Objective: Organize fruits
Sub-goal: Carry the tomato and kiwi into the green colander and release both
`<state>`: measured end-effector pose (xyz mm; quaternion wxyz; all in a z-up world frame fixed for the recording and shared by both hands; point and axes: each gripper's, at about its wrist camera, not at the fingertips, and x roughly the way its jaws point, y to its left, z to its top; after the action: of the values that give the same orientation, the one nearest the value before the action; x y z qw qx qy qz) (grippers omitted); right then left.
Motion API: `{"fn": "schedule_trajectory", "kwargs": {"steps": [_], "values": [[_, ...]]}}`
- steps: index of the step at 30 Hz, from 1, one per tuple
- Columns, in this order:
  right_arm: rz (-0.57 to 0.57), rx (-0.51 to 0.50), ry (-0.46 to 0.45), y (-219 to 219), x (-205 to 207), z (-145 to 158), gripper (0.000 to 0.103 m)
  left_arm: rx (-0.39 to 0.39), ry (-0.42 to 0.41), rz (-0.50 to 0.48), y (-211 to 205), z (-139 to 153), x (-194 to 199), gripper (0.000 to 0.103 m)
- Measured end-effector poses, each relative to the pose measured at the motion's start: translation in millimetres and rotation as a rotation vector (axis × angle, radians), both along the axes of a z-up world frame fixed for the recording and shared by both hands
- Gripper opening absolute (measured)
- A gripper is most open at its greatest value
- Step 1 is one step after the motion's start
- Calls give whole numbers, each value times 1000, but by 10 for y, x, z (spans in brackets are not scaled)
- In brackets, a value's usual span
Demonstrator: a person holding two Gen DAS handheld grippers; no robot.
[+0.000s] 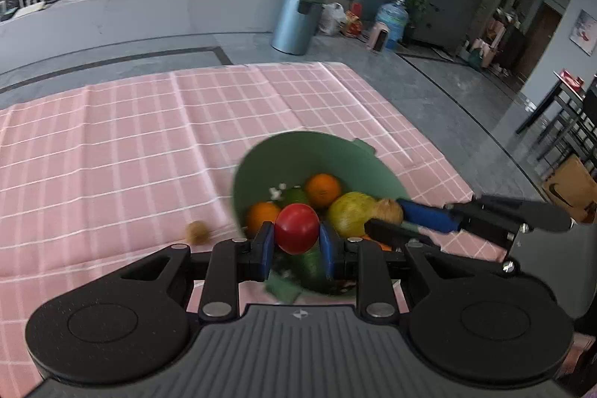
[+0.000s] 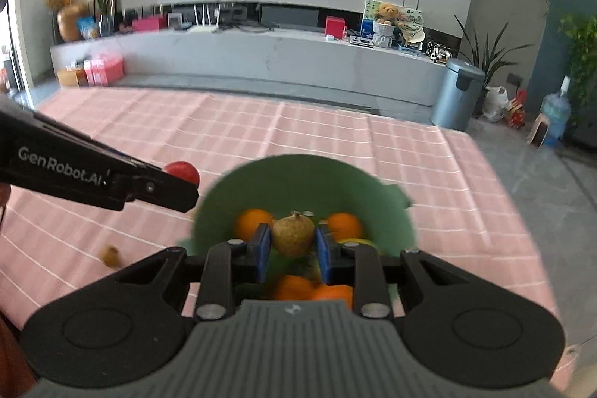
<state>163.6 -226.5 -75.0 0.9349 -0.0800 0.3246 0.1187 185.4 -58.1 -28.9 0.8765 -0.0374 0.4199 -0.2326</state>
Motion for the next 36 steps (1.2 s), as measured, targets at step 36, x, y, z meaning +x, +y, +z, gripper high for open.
{"fn": "schedule_trajectory", "kwargs": {"steps": [36], "values": [[94,-137,135,-96,710,-370,25,17,118,-44,-243,-460,419,40]]}}
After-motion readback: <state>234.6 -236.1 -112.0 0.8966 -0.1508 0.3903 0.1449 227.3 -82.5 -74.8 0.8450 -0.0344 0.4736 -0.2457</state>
